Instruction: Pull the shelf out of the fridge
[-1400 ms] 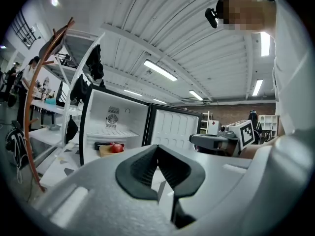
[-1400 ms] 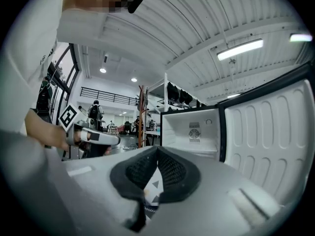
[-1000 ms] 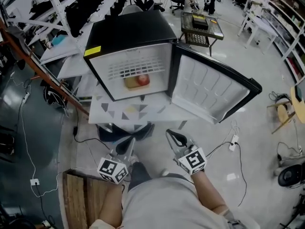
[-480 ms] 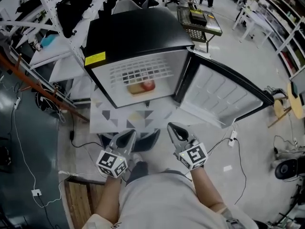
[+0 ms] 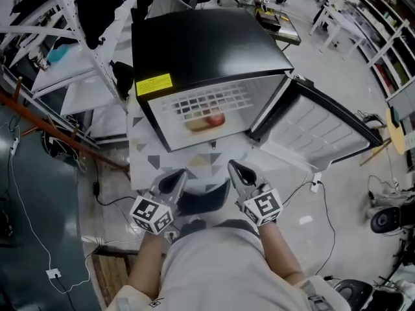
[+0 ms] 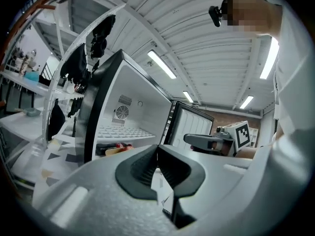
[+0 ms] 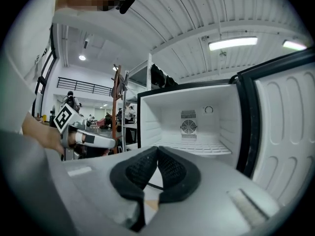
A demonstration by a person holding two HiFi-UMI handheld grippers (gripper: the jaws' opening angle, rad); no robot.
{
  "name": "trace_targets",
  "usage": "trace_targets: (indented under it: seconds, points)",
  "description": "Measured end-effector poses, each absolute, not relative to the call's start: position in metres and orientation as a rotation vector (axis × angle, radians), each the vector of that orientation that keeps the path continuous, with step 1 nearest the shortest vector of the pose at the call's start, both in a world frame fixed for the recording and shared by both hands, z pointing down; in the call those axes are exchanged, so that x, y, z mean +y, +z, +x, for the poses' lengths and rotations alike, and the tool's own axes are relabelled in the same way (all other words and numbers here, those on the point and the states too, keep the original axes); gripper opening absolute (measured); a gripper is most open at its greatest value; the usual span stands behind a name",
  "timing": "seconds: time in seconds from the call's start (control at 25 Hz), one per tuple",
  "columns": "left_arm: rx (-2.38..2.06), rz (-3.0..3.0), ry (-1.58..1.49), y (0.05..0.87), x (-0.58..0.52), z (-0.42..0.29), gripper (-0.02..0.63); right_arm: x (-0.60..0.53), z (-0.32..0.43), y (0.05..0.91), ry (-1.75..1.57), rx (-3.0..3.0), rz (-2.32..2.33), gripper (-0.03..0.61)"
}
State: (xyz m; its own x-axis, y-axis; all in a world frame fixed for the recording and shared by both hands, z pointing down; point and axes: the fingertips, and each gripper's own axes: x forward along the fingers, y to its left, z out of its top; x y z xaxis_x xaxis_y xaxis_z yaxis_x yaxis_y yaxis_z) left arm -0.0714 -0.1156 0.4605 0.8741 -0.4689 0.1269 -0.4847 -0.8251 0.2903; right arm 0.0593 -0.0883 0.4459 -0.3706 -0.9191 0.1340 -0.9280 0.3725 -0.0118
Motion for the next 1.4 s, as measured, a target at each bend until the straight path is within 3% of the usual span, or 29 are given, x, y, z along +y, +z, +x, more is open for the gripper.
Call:
trace_targets:
  seconds: [0.32,0.92,1.24,1.4]
  points:
    - [-0.583,2.608,-0.048,0.475,-0.144,-0.076,0.008,-0.105,0.041,0.454,0.165,-2.434,1.775,0.002]
    - [-0.486,2.217,-0.299,0.498,-0.195,-0.033,0.009,-0.115,0.103,0.469,0.33,-2.351,1.952,0.002]
    - [-0.566,2.102,-0.367,0.512,-0.224,-0.018,0.011,-0.156,0.137,0.477,0.69,-2.545,2.04,0.002]
    - [-0.647,2.038,-0.389,0.52,-0.236,-0.016,0.012,-0.182,0.144,0.494,0.922,-2.594,2.003,0.051]
